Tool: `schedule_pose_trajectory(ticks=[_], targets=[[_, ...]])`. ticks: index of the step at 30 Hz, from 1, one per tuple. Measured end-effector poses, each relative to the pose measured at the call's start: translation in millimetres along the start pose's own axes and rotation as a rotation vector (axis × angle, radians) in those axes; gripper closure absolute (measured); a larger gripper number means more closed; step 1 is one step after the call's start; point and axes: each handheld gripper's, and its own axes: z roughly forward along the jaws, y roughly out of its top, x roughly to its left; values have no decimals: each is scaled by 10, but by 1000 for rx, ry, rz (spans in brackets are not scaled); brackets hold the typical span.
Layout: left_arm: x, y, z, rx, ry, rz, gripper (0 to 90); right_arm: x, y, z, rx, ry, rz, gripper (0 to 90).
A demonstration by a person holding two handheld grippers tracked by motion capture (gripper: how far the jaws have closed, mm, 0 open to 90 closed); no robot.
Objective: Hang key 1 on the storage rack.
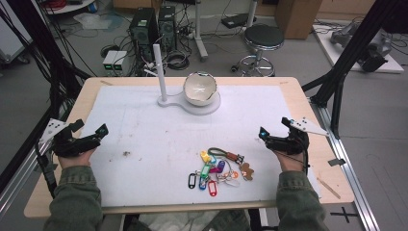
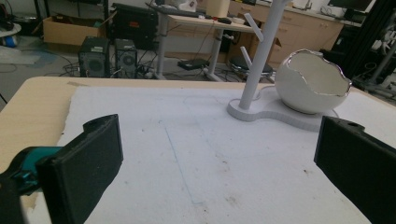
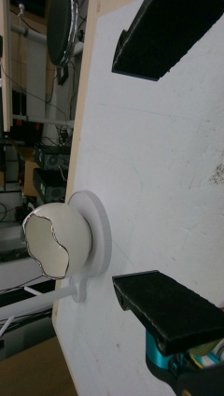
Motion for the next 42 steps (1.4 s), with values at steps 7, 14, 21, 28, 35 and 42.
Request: schedule_pose_trajectory(ticks=[7,14,21,28,35,42], targets=[[3,-3,2,0,5,-6,17,-9,-2,2,5,2,4,8],[1,-5,-1,-6,-13,-21,17,8,0,-3,10,13,10,8],[2,-12,13,3,-11,-14,17,70,19,19,29,44,-21,8],[6,-25,29,17,-12,-19,17,145,29,71,57,88,-46,8],[4,-27,33,20,-13,-17,17,254,51,119,79,143,-60,8],[5,-31,41,29,-11,-14,17,296,51,149,103,168,-64,8]])
